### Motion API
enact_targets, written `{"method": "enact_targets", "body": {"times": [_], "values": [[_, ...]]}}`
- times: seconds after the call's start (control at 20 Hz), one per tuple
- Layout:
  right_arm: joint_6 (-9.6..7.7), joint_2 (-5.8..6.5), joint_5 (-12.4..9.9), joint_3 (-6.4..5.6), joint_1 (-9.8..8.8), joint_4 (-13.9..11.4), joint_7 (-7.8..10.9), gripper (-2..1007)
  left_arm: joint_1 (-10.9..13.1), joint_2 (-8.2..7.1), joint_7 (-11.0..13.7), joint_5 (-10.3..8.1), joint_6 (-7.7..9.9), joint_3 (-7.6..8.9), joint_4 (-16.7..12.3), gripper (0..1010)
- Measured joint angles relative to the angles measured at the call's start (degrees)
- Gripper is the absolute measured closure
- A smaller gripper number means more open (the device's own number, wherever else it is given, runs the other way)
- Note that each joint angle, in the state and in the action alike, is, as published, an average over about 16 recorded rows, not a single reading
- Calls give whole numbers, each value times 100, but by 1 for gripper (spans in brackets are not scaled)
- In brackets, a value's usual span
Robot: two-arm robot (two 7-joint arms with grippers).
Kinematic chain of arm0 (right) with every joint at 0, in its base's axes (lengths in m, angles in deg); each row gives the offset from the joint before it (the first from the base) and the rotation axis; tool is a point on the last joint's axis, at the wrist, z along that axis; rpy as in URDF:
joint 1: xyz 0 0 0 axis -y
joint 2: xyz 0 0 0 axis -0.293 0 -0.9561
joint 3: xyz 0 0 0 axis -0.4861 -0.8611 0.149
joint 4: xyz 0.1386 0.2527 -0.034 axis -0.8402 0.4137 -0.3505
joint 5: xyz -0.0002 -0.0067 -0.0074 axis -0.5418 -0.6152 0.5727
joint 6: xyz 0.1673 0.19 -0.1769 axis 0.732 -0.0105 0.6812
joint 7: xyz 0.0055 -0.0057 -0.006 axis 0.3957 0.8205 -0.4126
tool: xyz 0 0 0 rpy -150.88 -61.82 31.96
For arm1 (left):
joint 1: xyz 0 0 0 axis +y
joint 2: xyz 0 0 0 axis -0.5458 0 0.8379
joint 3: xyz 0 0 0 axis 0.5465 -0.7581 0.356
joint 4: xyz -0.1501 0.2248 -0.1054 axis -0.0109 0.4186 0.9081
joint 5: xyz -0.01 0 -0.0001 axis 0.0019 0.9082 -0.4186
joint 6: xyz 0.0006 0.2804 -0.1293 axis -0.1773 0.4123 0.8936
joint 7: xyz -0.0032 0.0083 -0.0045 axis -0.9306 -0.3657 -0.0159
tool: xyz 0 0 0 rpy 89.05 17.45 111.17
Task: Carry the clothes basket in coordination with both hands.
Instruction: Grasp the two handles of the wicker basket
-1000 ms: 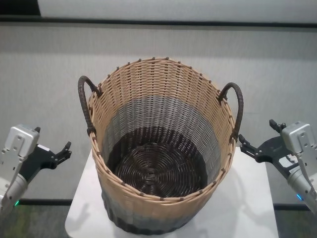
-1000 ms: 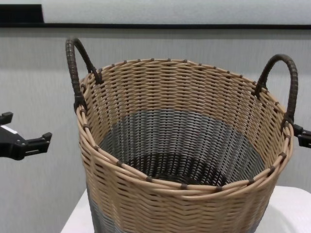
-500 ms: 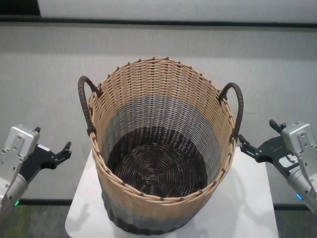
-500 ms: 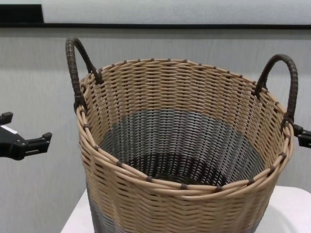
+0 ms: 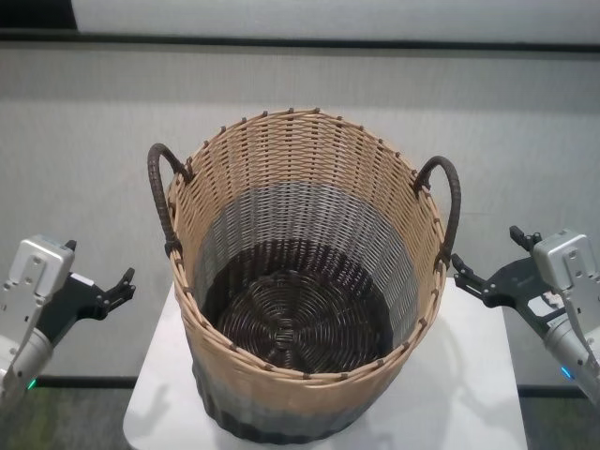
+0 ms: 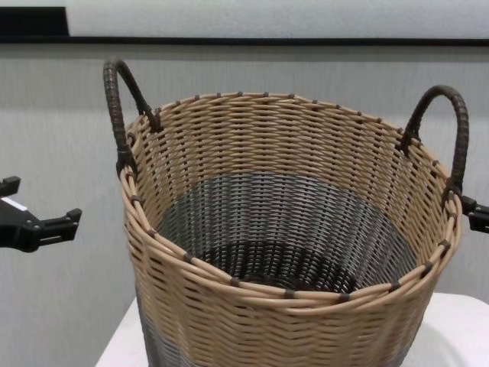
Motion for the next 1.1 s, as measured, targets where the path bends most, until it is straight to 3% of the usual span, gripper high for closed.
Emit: {"method": "enact_targets", "body": {"times": [0.8, 1.1], "values": [[0, 0, 0, 0, 0, 0, 3, 3, 4, -5, 9, -1, 10, 3, -2, 7], [-69, 84, -31, -60, -44, -38, 97, 3, 35, -87, 158, -91, 220, 70, -20, 7]]}}
